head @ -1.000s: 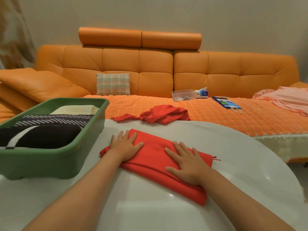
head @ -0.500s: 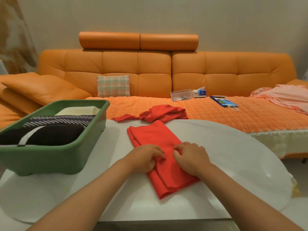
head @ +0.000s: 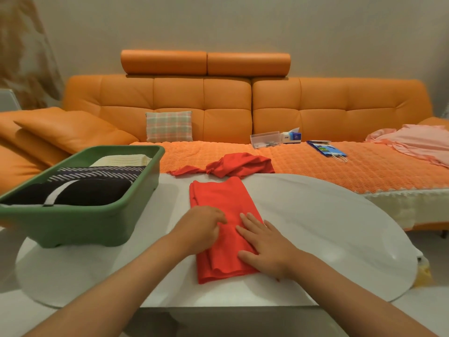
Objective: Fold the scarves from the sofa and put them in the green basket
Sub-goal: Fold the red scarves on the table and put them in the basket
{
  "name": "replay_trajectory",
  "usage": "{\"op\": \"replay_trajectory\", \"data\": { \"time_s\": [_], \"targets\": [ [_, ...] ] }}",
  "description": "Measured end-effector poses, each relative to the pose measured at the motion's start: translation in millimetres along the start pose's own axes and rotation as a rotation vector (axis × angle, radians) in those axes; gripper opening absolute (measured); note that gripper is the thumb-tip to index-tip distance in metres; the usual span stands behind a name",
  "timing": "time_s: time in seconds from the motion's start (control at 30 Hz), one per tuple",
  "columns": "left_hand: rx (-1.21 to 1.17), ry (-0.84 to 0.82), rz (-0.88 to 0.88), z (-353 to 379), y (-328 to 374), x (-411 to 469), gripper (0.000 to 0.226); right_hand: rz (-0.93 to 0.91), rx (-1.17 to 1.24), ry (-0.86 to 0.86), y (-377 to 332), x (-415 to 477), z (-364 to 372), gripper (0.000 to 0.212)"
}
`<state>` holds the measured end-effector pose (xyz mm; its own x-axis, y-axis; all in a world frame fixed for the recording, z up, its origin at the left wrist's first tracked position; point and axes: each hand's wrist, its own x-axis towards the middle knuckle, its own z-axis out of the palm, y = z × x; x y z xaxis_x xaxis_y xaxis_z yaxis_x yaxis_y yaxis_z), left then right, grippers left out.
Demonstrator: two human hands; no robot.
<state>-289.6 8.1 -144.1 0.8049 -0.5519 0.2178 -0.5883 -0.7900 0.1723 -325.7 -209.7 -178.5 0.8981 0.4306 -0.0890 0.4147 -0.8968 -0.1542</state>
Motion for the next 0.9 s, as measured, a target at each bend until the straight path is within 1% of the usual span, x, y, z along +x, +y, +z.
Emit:
{"op": "replay_trajectory", "data": {
  "time_s": [0.03, 0.07, 0.17, 0.23, 0.37, 0.43, 0.47, 0.53, 0.6, 0.67, 0.73, 0.8, 0.83, 0.87, 0.9],
  "targets": [
    [-0.040, -0.027, 0.039, 6, 10, -4, 0.047, -0.020, 0.025, 0.000, -4, 1, 1, 0.074],
    [-0.041, -0.078, 0.067, 13, 17, -9, 0.049, -0.042, 0.056, -0.005, -7, 2, 2, 0.075],
    [0.063, -0.301, 0.007, 33, 9, -26, 0.073, -0.120, 0.100, -0.031, -9, -3, -4, 0.082],
    [0.097, -0.343, -0.012, 36, -8, -34, 0.081, -0.177, 0.075, 0.001, -4, -9, -9, 0.085],
    [0.143, -0.317, -0.039, 31, -23, -48, 0.093, -0.274, -0.009, 0.086, 4, -19, -14, 0.085],
    [0.164, -0.249, -0.012, 29, -28, -54, 0.093, -0.320, -0.080, 0.087, 6, -22, -15, 0.083],
    [0.172, -0.181, 0.045, 28, -31, -57, 0.086, -0.338, -0.119, 0.095, 7, -22, -15, 0.082],
    [0.133, -0.073, 0.181, 27, -36, -63, 0.066, -0.357, -0.176, 0.129, 9, -22, -13, 0.078],
    [0.056, -0.067, 0.209, 26, -36, -68, 0.058, -0.368, -0.207, 0.144, 8, -20, -11, 0.075],
    [-0.010, -0.120, 0.159, 26, -37, -74, 0.067, -0.377, -0.223, 0.181, 6, -17, -11, 0.069],
    [0.002, -0.186, 0.134, 23, -40, -78, 0.078, -0.404, -0.208, 0.289, 3, -15, -13, 0.057],
    [-0.001, -0.230, 0.129, 19, -43, -80, 0.089, -0.449, -0.260, 0.385, -2, -10, -9, 0.044],
    [-0.013, -0.237, 0.124, 17, -44, -81, 0.093, -0.447, -0.259, 0.415, -4, -7, -5, 0.042],
    [-0.025, -0.237, 0.125, 15, -45, -82, 0.097, -0.389, -0.181, 0.415, -8, -5, -1, 0.043],
    [-0.036, -0.231, 0.129, 12, -45, -83, 0.100, -0.299, -0.040, 0.416, -13, -4, -1, 0.045]
  ]
}}
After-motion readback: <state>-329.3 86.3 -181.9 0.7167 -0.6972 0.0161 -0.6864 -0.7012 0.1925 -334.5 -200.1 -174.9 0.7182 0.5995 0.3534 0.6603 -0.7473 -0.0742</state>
